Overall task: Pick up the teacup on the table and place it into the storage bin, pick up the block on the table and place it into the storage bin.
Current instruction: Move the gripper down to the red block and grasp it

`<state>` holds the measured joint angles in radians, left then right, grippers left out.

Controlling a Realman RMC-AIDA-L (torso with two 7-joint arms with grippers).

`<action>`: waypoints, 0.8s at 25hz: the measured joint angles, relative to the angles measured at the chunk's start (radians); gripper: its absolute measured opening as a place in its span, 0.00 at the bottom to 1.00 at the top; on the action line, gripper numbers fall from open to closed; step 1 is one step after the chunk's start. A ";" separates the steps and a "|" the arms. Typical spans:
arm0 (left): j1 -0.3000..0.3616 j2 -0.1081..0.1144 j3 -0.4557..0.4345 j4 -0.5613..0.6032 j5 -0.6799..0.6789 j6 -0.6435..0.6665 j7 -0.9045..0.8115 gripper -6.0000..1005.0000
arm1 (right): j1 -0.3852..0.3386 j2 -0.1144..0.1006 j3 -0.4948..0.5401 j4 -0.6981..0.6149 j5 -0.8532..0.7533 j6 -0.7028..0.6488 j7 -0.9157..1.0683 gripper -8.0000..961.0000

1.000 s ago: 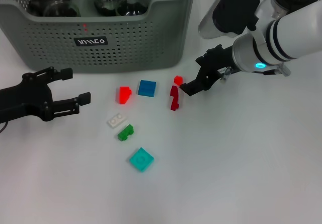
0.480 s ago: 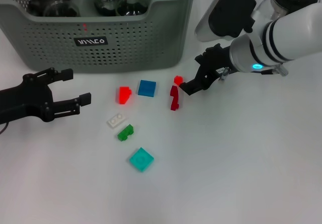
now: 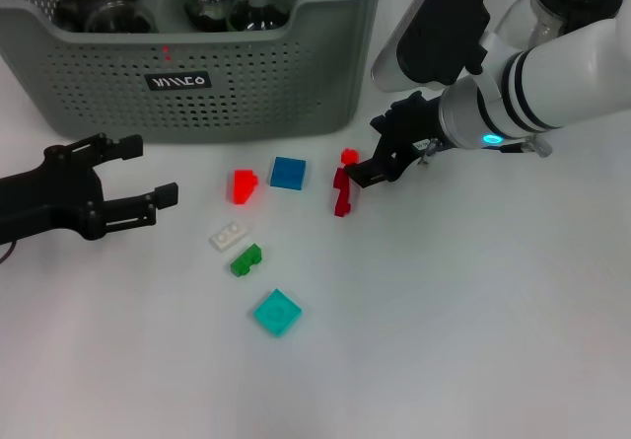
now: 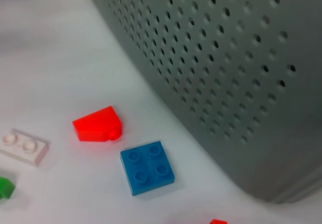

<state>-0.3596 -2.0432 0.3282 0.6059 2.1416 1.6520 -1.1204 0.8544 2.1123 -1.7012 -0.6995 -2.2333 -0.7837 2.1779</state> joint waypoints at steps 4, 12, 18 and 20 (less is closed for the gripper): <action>0.003 0.000 0.000 0.000 0.000 0.000 0.003 0.85 | 0.000 0.000 -0.014 0.007 0.004 0.019 0.000 0.86; 0.006 -0.002 0.000 0.000 0.000 0.000 0.004 0.85 | -0.004 0.001 -0.088 0.014 0.052 0.088 0.000 0.82; 0.007 -0.002 0.000 0.000 0.001 0.000 0.004 0.85 | 0.001 0.002 -0.108 0.037 0.074 0.109 0.000 0.79; 0.007 -0.002 0.000 0.000 0.001 0.000 0.004 0.85 | 0.001 0.002 -0.110 0.037 0.075 0.112 0.000 0.77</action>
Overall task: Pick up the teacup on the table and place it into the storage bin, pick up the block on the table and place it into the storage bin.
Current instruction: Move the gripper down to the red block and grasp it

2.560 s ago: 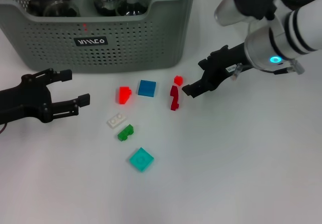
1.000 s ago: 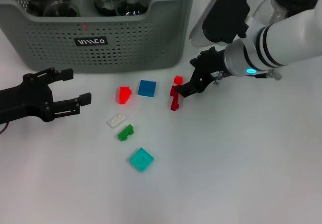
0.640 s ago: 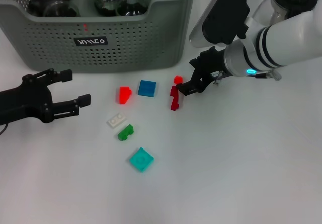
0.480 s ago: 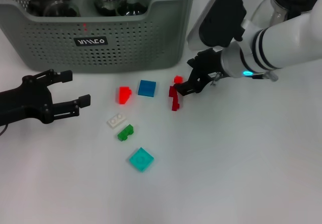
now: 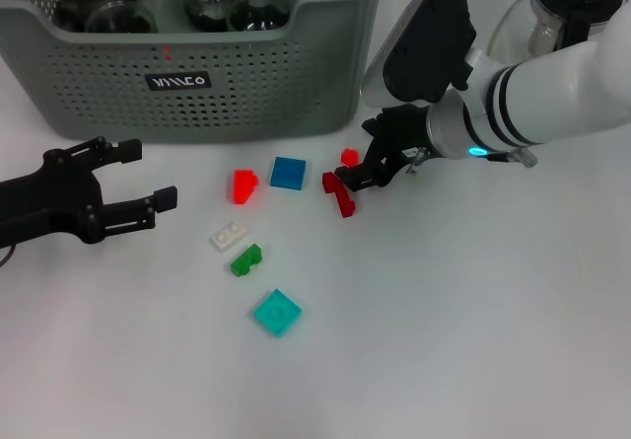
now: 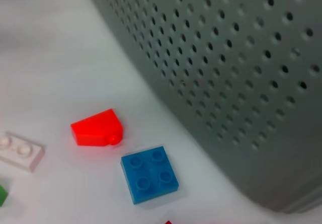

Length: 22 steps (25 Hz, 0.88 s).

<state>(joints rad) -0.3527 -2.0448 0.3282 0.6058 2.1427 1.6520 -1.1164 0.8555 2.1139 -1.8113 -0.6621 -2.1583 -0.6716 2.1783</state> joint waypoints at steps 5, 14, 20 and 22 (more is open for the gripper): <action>0.000 0.000 0.000 0.000 -0.001 0.000 0.000 0.85 | 0.001 0.000 -0.001 0.000 0.001 0.005 0.001 0.73; -0.005 0.000 0.000 0.000 -0.001 0.000 0.002 0.85 | 0.001 0.003 -0.007 0.004 0.003 0.026 0.026 0.67; -0.007 0.000 0.000 0.000 -0.001 0.000 0.003 0.85 | 0.001 0.005 -0.016 0.017 0.036 0.039 0.021 0.59; -0.008 0.000 0.000 0.000 -0.001 -0.001 0.003 0.85 | 0.002 0.005 -0.027 0.023 0.047 0.049 0.020 0.56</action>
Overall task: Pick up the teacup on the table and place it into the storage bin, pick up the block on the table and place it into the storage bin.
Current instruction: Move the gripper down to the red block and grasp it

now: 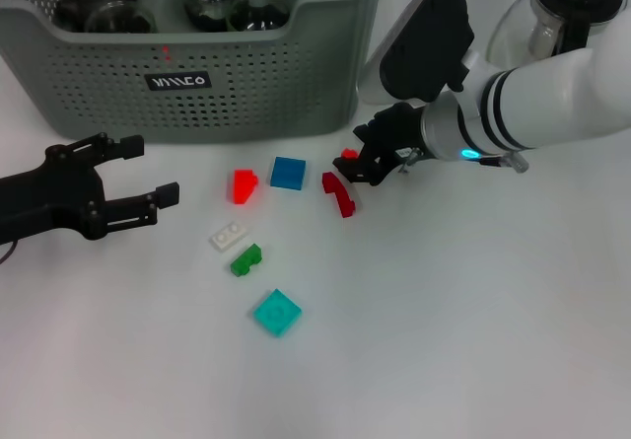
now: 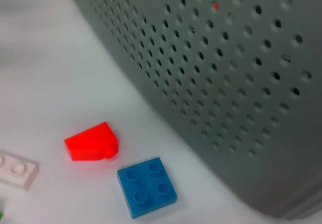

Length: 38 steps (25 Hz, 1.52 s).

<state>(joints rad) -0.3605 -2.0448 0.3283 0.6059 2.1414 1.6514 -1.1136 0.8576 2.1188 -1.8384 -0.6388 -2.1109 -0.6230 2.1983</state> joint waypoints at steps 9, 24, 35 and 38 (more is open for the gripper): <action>0.000 0.002 0.000 0.000 0.000 -0.007 0.000 0.85 | 0.009 0.000 -0.017 0.015 0.013 0.011 0.005 0.53; 0.000 0.002 0.000 0.000 0.000 -0.007 0.000 0.85 | 0.024 0.000 -0.022 0.048 0.065 0.012 0.000 0.29; 0.001 0.002 0.000 0.000 0.000 -0.007 0.000 0.84 | 0.034 0.000 -0.023 0.059 0.068 0.013 -0.002 0.27; -0.001 0.002 0.000 0.000 0.000 -0.007 0.000 0.84 | 0.034 0.000 -0.024 0.059 0.068 0.013 0.003 0.27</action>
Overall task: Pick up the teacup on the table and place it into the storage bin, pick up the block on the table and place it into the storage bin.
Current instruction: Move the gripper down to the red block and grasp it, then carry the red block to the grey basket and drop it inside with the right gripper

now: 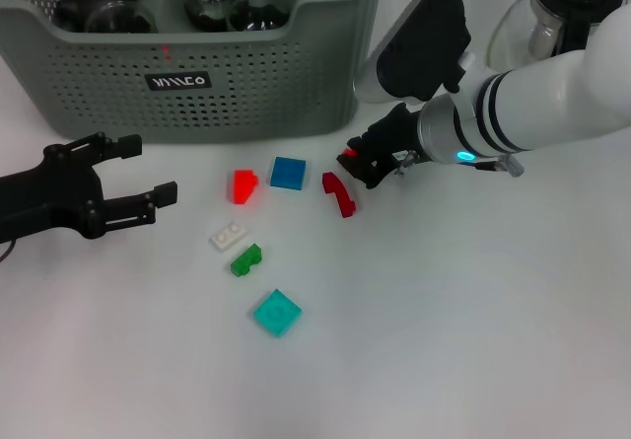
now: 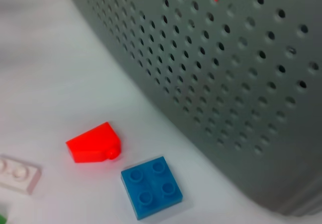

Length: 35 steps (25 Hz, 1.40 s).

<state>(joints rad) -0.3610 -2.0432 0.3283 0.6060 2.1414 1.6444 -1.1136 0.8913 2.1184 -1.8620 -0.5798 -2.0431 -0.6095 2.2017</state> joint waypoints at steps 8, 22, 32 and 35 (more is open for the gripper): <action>0.001 0.000 0.000 0.005 0.000 0.006 0.000 0.84 | -0.033 -0.004 -0.003 -0.050 0.000 0.000 -0.006 0.21; 0.014 0.000 -0.006 0.008 0.000 0.012 -0.005 0.84 | -0.253 -0.020 0.185 -0.552 -0.066 -0.484 0.013 0.18; 0.006 0.006 -0.006 0.008 0.000 0.019 -0.006 0.85 | 0.022 -0.018 0.427 -0.673 0.005 -0.636 0.078 0.18; 0.005 0.007 -0.006 0.008 0.000 0.021 -0.007 0.85 | 0.125 -0.021 0.490 -0.575 -0.059 -0.563 0.109 0.18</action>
<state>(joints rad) -0.3556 -2.0358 0.3220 0.6136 2.1414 1.6655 -1.1207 1.0163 2.0974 -1.3720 -1.1546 -2.1021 -1.1721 2.3102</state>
